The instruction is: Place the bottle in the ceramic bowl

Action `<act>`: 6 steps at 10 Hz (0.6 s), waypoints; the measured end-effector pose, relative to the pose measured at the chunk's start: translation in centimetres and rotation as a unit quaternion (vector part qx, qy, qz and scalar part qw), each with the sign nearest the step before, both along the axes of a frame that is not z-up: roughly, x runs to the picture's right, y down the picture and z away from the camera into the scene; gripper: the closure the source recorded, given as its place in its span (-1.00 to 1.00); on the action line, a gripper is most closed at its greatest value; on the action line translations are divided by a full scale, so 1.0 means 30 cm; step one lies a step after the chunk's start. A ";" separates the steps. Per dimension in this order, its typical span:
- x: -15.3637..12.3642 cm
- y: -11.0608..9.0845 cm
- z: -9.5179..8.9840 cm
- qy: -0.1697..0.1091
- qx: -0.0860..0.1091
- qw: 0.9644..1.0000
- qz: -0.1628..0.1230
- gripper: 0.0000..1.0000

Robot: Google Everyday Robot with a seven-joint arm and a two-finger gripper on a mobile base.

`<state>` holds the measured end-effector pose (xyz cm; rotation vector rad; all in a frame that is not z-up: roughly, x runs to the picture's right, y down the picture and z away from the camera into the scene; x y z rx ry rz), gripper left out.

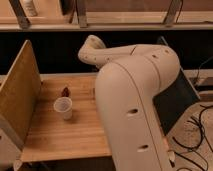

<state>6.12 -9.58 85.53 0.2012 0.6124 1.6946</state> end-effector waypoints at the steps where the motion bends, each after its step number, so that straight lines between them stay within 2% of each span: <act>1: 0.009 0.015 0.019 0.004 -0.007 1.000 0.008 1.00; 3: 0.005 0.058 0.050 0.000 -0.025 0.999 0.019 1.00; 4: -0.013 0.097 0.058 -0.002 -0.043 0.999 0.019 1.00; 6: 0.017 0.162 0.043 0.007 -0.074 0.997 0.022 0.99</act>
